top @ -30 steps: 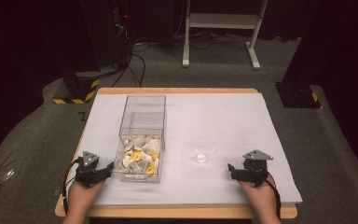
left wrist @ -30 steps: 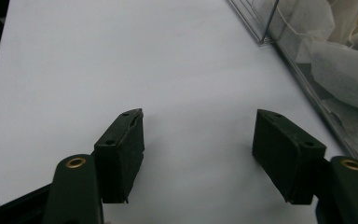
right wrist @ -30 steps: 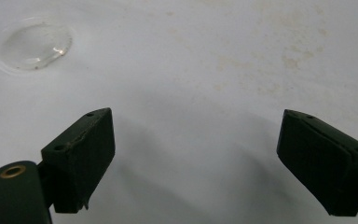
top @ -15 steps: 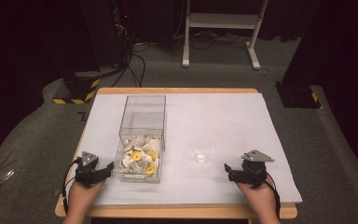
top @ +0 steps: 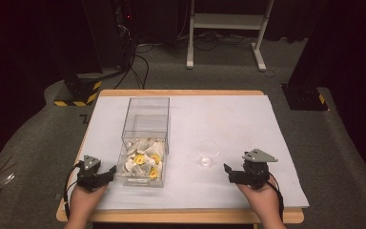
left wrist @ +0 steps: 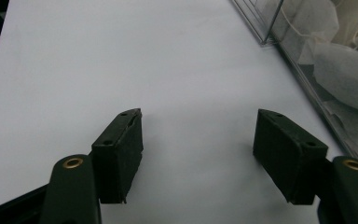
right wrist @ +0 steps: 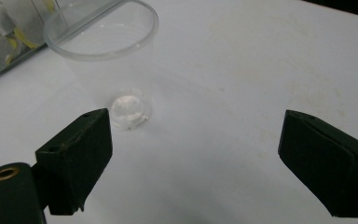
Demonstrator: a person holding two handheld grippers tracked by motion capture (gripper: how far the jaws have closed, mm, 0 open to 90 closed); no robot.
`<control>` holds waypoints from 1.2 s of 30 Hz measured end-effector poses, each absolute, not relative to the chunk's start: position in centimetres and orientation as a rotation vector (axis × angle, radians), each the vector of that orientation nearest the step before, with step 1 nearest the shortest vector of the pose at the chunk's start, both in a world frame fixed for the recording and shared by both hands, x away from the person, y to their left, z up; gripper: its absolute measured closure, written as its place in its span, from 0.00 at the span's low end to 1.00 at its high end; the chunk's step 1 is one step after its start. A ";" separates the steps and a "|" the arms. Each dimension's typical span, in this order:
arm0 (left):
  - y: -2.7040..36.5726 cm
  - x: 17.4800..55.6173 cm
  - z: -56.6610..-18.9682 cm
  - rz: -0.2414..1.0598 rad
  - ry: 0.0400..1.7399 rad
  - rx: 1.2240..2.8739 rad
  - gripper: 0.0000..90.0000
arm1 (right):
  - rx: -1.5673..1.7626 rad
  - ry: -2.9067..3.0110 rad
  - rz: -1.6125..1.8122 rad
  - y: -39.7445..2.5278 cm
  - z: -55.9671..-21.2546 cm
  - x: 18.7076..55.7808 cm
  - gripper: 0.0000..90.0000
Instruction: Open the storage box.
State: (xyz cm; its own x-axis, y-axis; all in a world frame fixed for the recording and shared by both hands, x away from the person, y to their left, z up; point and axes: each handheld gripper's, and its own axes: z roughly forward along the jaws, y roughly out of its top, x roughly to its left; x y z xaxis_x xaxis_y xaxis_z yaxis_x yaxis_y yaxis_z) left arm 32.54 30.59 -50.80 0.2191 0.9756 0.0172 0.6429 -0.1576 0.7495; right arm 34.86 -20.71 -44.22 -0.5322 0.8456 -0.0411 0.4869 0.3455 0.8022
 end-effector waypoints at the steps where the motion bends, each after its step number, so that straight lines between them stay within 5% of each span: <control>1: 30.6 32.5 -50.8 0.694 1.493 1.879 0.37 | 1.163 2.160 1.061 -20.5 -43.9 34.8 0.11; 36: 30.6 32.5 -50.8 0.698 1.484 1.888 0.36 | 0.987 2.205 1.210 -11.8 -39.6 35.1 0.13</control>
State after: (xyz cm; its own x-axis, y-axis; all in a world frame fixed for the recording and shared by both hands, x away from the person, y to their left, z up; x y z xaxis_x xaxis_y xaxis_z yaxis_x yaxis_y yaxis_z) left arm 32.49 30.60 -50.80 0.2250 0.9740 0.0247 0.6402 -0.1669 0.7499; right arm 35.07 -11.80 -39.62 -0.6508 0.7584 -0.0360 0.3772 0.3642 0.8515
